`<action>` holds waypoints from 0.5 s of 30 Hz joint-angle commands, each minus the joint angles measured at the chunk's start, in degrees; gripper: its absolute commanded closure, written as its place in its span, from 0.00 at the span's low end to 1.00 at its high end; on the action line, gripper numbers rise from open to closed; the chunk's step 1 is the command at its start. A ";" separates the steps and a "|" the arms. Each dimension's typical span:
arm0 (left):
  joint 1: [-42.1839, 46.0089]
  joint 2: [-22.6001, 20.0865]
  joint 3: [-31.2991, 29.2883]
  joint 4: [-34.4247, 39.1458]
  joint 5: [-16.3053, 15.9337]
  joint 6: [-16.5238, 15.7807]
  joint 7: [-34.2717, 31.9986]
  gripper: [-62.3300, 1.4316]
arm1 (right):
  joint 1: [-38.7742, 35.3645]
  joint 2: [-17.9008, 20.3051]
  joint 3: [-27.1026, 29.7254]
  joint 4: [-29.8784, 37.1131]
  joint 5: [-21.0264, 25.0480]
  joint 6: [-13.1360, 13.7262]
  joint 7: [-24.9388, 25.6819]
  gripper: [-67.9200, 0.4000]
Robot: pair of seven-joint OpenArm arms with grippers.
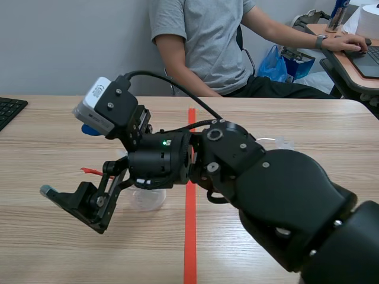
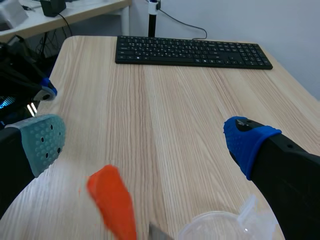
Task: Do the redox reaction experiment.
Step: 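Return to the home posture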
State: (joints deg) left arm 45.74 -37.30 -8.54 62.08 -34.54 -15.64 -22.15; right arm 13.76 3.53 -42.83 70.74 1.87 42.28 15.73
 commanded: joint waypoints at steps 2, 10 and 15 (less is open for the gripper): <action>0.31 0.11 -0.15 0.42 -0.33 -0.13 -0.76 0.76 | -1.22 3.80 0.50 6.47 3.56 0.44 -1.20 0.00; 2.71 0.13 -0.15 1.33 -0.33 -0.57 -0.81 0.16 | -9.27 16.13 3.61 22.23 13.38 -7.93 -6.05 0.00; 4.28 0.13 -0.15 2.34 -0.35 -0.50 -0.87 0.00 | -15.43 22.67 9.97 29.81 22.08 -12.39 -9.62 0.00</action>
State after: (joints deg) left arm 49.30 -37.30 -8.54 63.20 -34.63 -16.10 -22.20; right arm -1.74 25.69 -33.56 99.81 23.11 30.44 5.56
